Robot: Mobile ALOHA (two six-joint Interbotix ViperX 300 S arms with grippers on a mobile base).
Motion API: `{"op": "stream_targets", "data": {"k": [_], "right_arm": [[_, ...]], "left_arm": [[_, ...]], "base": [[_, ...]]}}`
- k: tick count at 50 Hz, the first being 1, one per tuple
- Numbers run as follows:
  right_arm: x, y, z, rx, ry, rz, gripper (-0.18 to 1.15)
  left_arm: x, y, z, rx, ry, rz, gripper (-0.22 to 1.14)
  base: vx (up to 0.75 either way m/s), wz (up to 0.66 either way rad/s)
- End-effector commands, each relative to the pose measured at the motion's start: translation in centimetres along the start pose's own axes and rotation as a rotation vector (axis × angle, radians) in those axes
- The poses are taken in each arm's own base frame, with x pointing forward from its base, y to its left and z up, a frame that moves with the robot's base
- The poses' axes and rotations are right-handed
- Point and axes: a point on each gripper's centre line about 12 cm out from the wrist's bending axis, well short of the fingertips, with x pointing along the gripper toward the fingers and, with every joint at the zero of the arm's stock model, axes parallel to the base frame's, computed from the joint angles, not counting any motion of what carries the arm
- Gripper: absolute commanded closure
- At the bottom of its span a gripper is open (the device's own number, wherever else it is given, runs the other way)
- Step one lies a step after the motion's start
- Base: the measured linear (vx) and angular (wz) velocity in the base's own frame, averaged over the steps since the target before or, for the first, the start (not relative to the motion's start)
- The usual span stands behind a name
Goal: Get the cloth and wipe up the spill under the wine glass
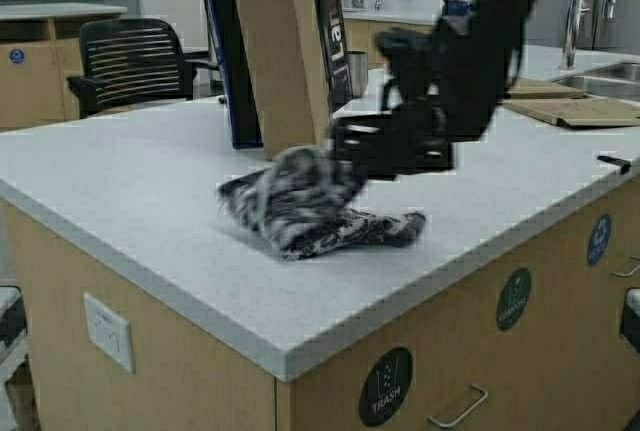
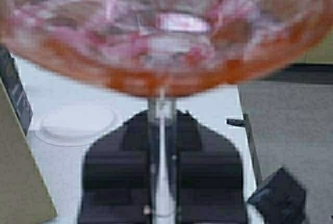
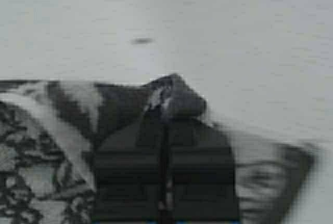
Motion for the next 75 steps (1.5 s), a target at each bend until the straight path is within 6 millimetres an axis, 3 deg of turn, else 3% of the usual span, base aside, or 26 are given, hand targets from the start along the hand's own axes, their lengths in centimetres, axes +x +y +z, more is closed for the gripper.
{"op": "stream_targets", "data": {"k": [1,13,31,45,58,62,66,75], "right_arm": [[-0.4,-1.1,1.3,0.004,-0.034,-0.017,0.91],[-0.7,-1.8,0.3,-0.010,-0.006,-0.033,0.91],[-1.5,-2.6,-0.6,-0.040,0.011,-0.049,0.91],[-1.7,-2.6,-0.9,-0.039,0.014,-0.050,0.91],[-2.4,-2.9,-1.5,-0.040,0.018,-0.054,0.91],[-2.4,-2.9,-1.5,-0.042,0.012,-0.052,0.91],[-2.4,-3.0,-1.4,-0.038,0.005,-0.057,0.91],[-2.4,-4.8,-0.7,0.008,-0.020,-0.104,0.91]], "left_arm": [[2.1,0.1,-2.3,0.005,0.003,-0.011,0.85],[5.1,0.3,-9.2,-0.015,0.038,-0.028,0.85],[7.5,0.4,-17.2,-0.029,0.091,-0.042,0.84],[7.7,0.4,-23.4,-0.045,0.126,-0.050,0.84],[5.9,0.1,-28.3,-0.038,0.165,-0.055,0.84],[5.3,0.1,-29.2,-0.041,0.180,-0.056,0.84],[5.0,0.0,-28.8,-0.043,0.182,-0.056,0.84],[4.9,0.0,-24.9,-0.036,0.135,-0.057,0.84]], "base": [[0.00,0.00],[0.00,0.00],[0.00,0.00],[0.00,0.00],[0.00,0.00],[0.00,0.00],[0.00,0.00],[0.00,0.00]]}}
